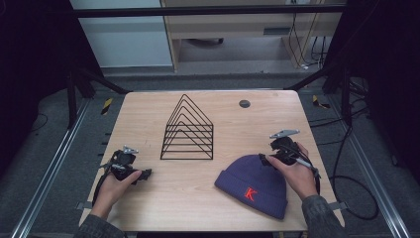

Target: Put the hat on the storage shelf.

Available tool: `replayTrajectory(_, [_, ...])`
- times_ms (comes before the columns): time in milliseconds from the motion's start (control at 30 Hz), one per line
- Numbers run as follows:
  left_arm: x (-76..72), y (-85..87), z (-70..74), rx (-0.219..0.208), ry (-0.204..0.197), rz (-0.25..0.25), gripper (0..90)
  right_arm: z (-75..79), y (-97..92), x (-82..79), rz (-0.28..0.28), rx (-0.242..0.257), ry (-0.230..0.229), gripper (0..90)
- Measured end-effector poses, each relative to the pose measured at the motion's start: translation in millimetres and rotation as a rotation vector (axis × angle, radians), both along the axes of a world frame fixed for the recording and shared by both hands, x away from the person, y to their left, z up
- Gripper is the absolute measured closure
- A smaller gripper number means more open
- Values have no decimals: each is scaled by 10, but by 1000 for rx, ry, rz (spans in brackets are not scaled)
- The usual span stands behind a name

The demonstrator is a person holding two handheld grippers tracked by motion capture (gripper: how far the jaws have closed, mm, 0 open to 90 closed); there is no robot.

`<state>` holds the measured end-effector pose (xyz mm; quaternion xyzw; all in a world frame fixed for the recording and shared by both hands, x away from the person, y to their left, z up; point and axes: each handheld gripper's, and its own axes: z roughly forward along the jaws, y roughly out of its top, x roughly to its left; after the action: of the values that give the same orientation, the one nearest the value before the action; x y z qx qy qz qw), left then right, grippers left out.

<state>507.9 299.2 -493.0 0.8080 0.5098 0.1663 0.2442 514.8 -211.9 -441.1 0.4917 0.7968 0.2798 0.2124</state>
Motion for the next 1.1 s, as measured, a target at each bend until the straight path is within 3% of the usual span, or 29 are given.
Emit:
replayTrajectory(200, [-1, 3, -3, -1, -2, -2, 15, 50, -7, 115, 17, 21, 34, 238])
replayTrajectory(467, [-2, 5, -4, 2, -6, -4, 13, -65, -12, 149, 57, 55, 114, 414])
replayTrajectory(967, [2, 7, -11, 1, -9, -7, 1, -338, 67, 180, 66, 69, 201, 430])
replayTrajectory(1067, [3, 4, -13, -3, -10, -4, 1, -353, 83, 190, 62, 66, 210, 443])
replayTrajectory(1100, [1, 7, -12, 0, -10, -7, 0, -359, 91, 193, 65, 72, 216, 485])
